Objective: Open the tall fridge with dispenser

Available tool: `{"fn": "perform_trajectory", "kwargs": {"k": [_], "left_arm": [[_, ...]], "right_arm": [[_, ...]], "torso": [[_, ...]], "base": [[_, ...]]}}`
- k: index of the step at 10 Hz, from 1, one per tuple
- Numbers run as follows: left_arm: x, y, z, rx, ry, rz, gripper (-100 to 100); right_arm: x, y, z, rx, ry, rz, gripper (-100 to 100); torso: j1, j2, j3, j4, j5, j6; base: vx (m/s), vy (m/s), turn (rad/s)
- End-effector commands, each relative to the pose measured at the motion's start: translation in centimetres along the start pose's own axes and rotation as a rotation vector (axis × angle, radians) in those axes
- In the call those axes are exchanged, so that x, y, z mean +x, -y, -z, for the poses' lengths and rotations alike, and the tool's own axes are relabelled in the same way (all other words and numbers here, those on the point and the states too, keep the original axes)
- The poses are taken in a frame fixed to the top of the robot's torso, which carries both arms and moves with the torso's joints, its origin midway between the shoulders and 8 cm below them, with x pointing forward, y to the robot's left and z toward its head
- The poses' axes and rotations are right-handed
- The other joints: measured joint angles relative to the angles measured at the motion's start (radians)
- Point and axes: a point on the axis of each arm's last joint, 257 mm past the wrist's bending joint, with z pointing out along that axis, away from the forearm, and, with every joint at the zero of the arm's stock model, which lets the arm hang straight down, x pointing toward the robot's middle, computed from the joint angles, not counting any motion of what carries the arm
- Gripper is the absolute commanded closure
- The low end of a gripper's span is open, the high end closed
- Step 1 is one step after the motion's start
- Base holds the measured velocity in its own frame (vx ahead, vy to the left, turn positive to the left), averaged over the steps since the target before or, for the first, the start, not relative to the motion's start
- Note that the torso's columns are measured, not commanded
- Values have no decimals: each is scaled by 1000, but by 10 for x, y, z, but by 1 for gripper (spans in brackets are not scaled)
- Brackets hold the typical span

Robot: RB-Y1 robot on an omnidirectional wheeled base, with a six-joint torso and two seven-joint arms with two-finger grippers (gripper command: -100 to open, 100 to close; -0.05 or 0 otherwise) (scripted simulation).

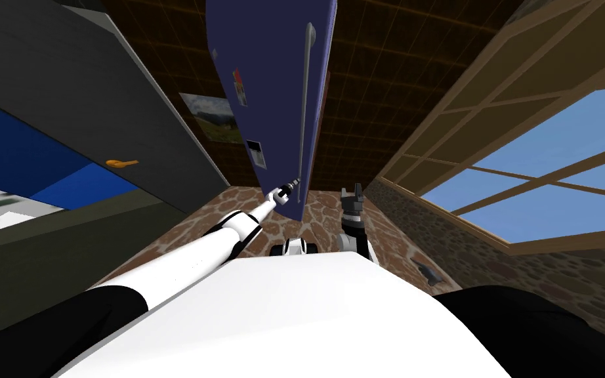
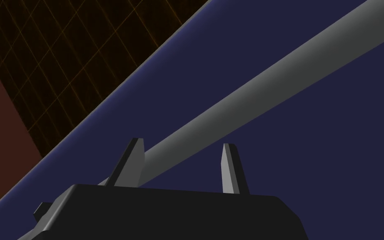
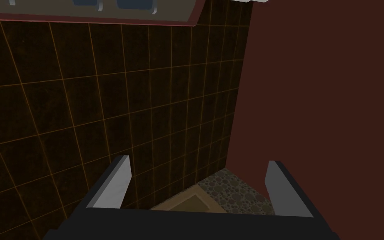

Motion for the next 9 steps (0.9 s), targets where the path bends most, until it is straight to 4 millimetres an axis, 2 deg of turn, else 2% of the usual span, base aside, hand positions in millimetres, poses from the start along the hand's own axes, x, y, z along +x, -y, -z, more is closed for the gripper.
{"fn": "perform_trajectory", "kwargs": {"k": [1, 3, 4, 5, 6, 8, 9], "left_arm": [[9, 15, -2, 30, -21, 6, 100], [27, 35, -5, 72, -58, 12, 100], [27, 35, -5, 72, -58, 12, 100], [36, 45, -6, 93, -77, 15, 100], [36, 45, -6, 93, -77, 15, 100], [55, 65, -7, 133, -116, 22, 100], [55, 65, -7, 133, -116, 22, 100]], "right_arm": [[0, 0, 0, 0, 0, 0, 0], [0, 0, 0, 0, 0, 0, 0], [0, 0, 0, 0, 0, 0, 0], [0, 0, 0, 0, 0, 0, 0], [0, 0, 0, 0, 0, 0, 0], [0, 0, 0, 0, 0, 0, 0], [0, 0, 0, 0, 0, 0, 0]], "torso": [[1, 1, 1, 1, 0, -2], [3, -2, -1, 2, 0, -4], [3, 3, 1, 2, 1, -2], [0, 2, 1, 3, 0, -3], [2, -2, -1, 4, 1, -3], [3, 0, 0, 4, 1, -5], [3, 4, 3, 2, 1, -2]], "base": [[-64, 223, -65], [-83, 271, -94], [-106, 242, -59], [-48, 282, -71], [-50, 226, -72], [-101, 251, -74], [-115, 253, -62]]}}
